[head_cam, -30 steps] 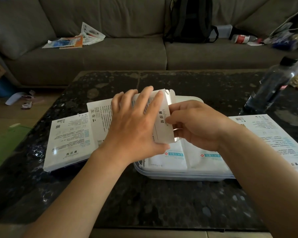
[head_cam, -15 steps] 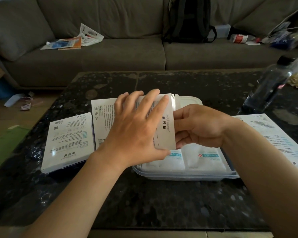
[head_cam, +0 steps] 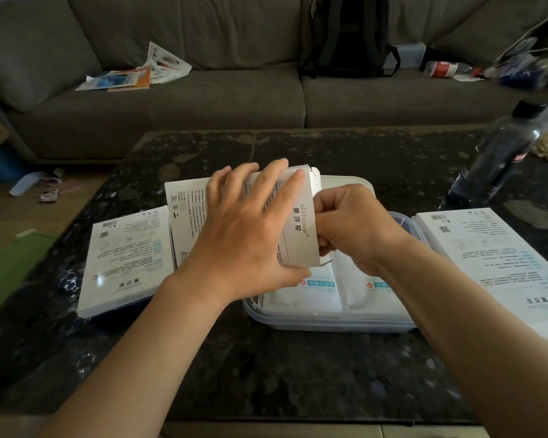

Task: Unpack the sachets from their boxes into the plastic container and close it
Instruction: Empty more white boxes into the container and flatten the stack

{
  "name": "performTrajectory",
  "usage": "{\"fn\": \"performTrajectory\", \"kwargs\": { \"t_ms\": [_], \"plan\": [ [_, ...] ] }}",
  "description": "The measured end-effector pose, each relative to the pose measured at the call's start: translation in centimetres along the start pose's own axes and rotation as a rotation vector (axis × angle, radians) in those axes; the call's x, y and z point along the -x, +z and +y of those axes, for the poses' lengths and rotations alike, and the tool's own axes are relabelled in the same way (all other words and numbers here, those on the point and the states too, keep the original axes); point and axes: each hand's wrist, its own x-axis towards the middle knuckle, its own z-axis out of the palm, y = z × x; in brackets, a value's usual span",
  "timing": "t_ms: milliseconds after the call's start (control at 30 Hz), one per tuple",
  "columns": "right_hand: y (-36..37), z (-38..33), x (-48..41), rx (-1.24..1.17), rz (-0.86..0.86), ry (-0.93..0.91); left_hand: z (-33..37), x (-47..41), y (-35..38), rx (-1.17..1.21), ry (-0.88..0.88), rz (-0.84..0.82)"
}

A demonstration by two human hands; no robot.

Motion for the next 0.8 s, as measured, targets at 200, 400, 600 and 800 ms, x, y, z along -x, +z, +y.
{"fn": "performTrajectory", "kwargs": {
  "t_ms": [200,400,600,800],
  "plan": [
    [-1.2,0.0,0.0,-0.224,-0.112,0.064,-1.1,-0.1,-0.5,0.002,-0.055,-0.031],
    [-2.1,0.0,-0.1,-0.326,-0.092,0.105,-2.2,-0.1,-0.6,-0.009,-0.087,-0.065],
    [-1.7,0.1,-0.3,-0.25,-0.014,0.076,-2.3,-0.1,-0.7,-0.023,-0.113,-0.1],
    [-1.5,0.0,-0.3,-0.155,0.087,-0.011,-2.1,0.1,-0.8,-0.035,-0.091,-0.129]
  ]
}}
